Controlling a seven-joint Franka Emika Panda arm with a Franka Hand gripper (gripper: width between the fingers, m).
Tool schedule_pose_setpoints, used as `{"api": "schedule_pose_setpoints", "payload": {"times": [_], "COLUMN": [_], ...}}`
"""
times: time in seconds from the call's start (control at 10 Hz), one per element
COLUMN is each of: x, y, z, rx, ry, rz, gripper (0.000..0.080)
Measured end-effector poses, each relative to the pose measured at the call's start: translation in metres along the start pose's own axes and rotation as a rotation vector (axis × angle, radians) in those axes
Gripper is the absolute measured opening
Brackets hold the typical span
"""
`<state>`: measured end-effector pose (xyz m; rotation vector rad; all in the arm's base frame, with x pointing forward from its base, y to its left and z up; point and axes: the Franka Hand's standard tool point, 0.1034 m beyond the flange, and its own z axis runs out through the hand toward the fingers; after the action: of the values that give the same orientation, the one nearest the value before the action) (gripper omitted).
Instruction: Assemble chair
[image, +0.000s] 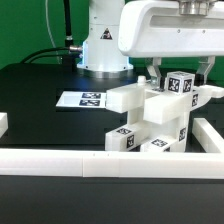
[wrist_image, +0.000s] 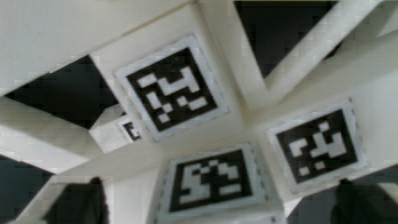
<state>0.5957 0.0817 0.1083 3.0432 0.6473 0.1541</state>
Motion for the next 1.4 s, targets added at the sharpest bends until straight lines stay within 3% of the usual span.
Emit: {"api": "schedule_pose_setpoints", "payload": {"times": [0.2,0.5,0.9,1.4], "x": [0.000,0.000,0.006,0.010], "y": [0.000,0.000,0.001,0.000], "z": [0.000,0.001,0.001,0.001], "rx": [0.001,0.004,0.051,0.079], "ry": [-0.001,0.004,0.037,0.027], "rz": [0.037,0.226,0.805,1.284], "gripper": [0.0265,0.0266,0.0267,0.0268]}}
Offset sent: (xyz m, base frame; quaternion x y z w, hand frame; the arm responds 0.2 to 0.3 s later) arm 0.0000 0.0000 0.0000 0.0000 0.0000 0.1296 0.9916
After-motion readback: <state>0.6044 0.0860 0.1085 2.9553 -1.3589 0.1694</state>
